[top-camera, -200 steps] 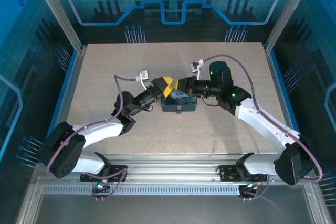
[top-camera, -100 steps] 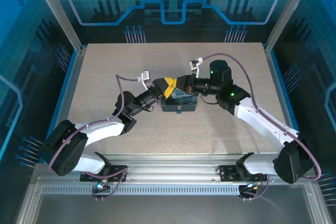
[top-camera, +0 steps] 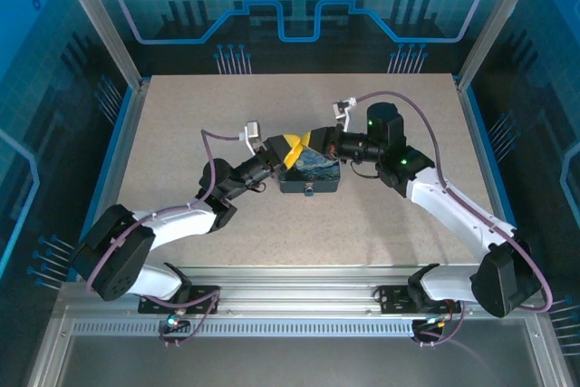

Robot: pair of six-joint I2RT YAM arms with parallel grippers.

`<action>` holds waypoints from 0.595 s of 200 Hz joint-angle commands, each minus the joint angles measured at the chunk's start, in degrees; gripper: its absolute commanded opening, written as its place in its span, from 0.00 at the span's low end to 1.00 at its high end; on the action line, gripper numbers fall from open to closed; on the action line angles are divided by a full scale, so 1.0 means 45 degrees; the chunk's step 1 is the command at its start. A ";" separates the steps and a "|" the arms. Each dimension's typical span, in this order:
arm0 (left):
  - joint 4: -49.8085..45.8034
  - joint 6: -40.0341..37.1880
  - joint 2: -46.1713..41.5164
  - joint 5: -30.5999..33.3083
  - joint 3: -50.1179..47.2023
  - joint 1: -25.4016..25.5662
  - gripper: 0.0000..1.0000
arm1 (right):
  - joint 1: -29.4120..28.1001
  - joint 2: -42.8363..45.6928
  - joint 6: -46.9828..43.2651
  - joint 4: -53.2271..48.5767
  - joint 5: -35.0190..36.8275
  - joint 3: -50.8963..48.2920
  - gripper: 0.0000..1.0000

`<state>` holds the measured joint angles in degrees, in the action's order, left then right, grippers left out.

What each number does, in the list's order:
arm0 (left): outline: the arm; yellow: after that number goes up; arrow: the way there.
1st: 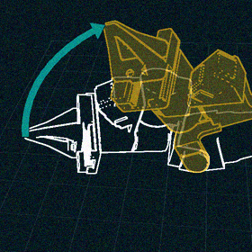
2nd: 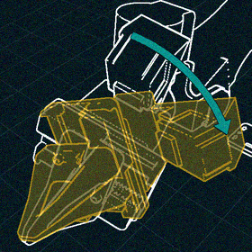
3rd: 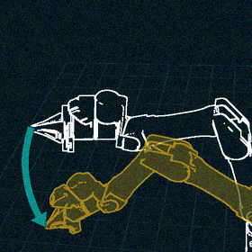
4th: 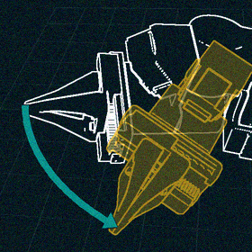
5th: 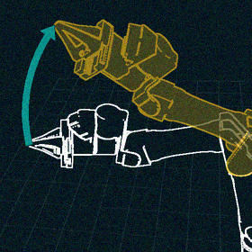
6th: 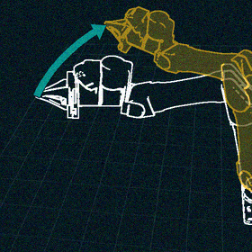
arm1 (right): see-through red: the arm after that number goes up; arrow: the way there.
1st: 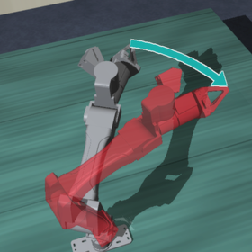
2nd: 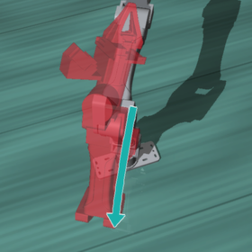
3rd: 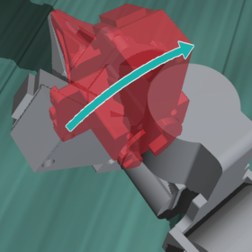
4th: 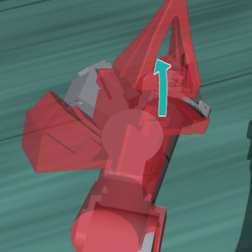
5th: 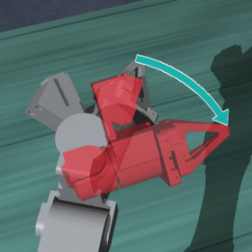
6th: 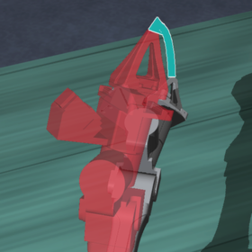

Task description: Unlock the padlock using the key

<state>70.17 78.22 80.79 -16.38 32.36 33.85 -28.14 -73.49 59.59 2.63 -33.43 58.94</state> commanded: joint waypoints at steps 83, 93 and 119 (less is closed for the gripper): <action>0.1818 0.0472 0.0317 -0.0129 -0.0334 -0.0138 0.40 | 0.0355 0.0687 0.0038 0.0271 0.0080 -0.0384 0.00; 0.1810 0.0488 0.0315 -0.0129 -0.0335 -0.0162 0.39 | 0.0377 0.0700 0.0038 0.0284 0.0071 -0.0402 0.00; 0.1848 0.0517 0.0309 -0.0183 -0.0337 -0.0168 0.30 | 0.0404 0.0693 0.0040 0.0274 0.0061 -0.0419 0.00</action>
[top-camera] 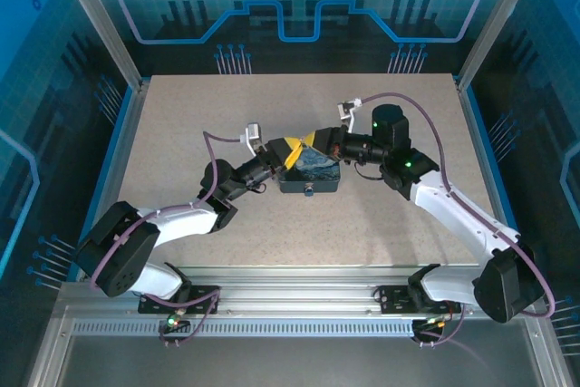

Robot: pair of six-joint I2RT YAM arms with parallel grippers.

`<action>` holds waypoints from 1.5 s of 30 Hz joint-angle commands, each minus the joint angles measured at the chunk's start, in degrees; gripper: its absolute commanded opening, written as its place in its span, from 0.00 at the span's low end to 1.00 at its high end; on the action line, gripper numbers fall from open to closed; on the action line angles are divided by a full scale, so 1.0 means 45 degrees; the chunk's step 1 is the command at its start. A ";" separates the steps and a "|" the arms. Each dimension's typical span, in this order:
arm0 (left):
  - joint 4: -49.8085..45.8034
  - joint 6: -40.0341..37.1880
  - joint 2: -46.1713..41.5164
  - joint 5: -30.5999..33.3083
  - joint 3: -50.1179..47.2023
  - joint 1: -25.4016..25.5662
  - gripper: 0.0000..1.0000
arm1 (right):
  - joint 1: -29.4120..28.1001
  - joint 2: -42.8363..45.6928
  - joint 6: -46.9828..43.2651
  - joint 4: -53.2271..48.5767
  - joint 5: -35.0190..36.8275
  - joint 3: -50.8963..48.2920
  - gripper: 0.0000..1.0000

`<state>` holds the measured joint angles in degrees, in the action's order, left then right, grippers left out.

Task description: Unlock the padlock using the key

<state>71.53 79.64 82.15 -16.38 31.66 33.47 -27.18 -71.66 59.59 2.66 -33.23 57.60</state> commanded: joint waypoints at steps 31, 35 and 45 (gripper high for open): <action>0.0922 0.0301 -0.0189 -0.0512 -0.0184 -0.0368 0.06 | 0.0571 0.0985 0.0041 0.0372 0.0023 -0.1071 0.00; 0.0804 0.0311 -0.0170 -0.0627 -0.0062 -0.0378 0.15 | 0.0644 0.1020 0.0038 0.0389 0.0022 -0.1063 0.00; 0.0601 0.0270 -0.0070 -0.0795 0.0093 -0.0330 0.32 | 0.0769 0.1025 0.0058 0.0396 -0.0075 -0.1063 0.00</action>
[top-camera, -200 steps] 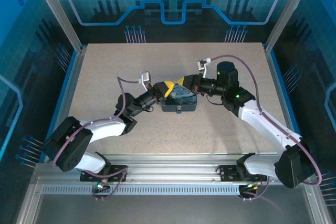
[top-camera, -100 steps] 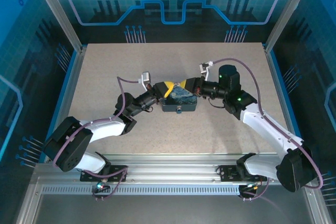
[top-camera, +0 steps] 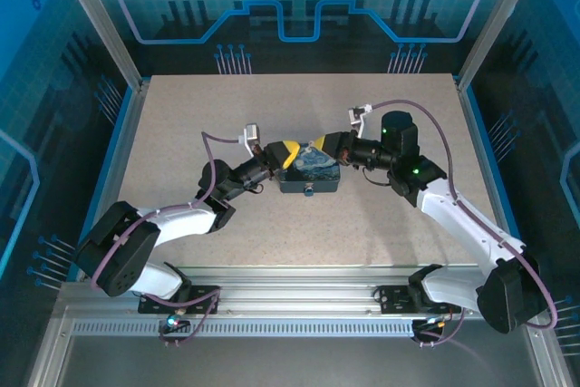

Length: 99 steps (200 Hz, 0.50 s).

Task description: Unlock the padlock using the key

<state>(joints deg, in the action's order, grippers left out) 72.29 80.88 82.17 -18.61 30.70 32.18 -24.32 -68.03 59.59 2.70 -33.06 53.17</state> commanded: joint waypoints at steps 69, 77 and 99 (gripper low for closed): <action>0.1117 -0.0184 0.0504 -0.0561 0.0822 0.0309 0.71 | -0.0267 -0.0157 0.0516 0.0995 -0.0691 0.0233 0.00; 0.1259 -0.0165 0.0597 -0.0586 0.0863 0.0343 0.72 | -0.0377 -0.0244 0.0579 0.1123 -0.0718 0.0264 0.00; 0.1731 0.0007 0.0744 -0.0571 0.0930 0.0392 0.73 | -0.0643 -0.0549 0.0787 0.1495 -0.0720 0.0348 0.00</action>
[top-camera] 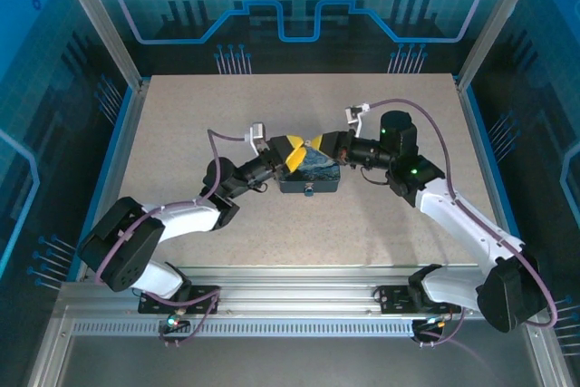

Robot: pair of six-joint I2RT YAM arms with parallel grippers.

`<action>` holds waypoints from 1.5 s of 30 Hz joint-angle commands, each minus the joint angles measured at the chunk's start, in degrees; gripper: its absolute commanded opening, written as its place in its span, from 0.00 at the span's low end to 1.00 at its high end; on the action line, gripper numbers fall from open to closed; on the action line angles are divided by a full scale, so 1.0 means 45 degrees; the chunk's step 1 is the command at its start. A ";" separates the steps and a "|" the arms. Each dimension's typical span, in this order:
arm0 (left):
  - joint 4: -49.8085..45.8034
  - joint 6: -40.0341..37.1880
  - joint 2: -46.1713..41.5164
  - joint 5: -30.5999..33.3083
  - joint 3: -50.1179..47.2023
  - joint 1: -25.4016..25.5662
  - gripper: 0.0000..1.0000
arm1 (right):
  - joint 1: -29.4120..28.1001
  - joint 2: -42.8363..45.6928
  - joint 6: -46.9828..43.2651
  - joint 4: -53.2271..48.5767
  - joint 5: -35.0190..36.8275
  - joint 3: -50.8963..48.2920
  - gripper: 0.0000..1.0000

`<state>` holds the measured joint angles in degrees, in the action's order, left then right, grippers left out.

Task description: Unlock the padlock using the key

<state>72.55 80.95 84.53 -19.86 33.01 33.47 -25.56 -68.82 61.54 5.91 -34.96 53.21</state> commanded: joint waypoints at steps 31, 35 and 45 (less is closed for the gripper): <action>0.1687 0.0132 -0.0057 -0.0292 -0.0113 0.0041 0.29 | 0.0330 0.0098 0.0230 0.0604 0.0132 -0.0027 0.00; 0.1692 0.0151 -0.0025 -0.0274 -0.0111 0.0042 0.15 | 0.0366 0.0175 0.0251 0.0661 0.0191 -0.0120 0.00; 0.1665 0.0210 -0.0014 -0.0244 -0.0227 -0.0026 0.00 | 0.0752 0.0618 0.0123 0.0489 0.0186 -0.0554 0.00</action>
<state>73.65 81.17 84.95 -20.47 32.69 33.76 -23.40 -68.18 62.98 8.08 -34.52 51.68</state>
